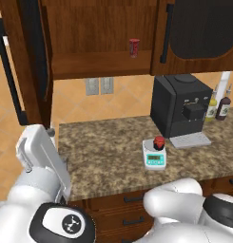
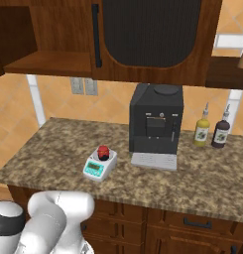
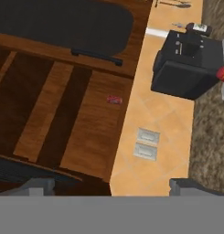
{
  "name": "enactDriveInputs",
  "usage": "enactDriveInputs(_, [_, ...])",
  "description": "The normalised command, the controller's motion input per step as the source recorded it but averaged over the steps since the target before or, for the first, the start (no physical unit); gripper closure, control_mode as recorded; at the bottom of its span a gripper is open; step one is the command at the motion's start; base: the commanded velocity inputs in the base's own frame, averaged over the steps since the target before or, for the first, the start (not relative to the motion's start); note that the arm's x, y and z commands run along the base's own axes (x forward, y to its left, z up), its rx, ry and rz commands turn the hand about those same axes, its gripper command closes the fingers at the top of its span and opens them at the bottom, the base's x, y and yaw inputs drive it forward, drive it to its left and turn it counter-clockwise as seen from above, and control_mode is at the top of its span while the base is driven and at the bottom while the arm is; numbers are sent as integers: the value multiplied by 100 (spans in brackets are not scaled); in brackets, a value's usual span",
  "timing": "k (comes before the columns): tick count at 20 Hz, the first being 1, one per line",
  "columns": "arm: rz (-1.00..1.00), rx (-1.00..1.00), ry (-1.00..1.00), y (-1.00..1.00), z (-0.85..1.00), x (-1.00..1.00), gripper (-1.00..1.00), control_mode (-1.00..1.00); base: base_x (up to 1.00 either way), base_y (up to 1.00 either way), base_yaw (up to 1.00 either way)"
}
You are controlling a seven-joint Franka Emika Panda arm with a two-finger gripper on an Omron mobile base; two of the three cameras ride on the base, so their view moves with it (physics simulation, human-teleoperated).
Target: Pick the jam and place it on the digital scale for weighing, and close the cabinet.
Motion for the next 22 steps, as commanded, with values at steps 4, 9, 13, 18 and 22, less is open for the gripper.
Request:
enactDriveInputs(4, [0, -23, 0, 100, 0, -3, -100, -100, 0, 0, 0])
enactDriveInputs(9, [0, -17, -4, 90, 0, -35, -100, -100, 0, 0, 0])
enactDriveInputs(13, [0, -19, -33, 91, 0, -98, -100, -100, 0, 0, 0])
enactDriveInputs(18, [-2, -13, -13, 79, 22, -33, -100, -100, 0, 0, 0])
enactDriveInputs(22, [-13, -3, 9, -14, 21, 89, -100, -100, 0, 0, 0])
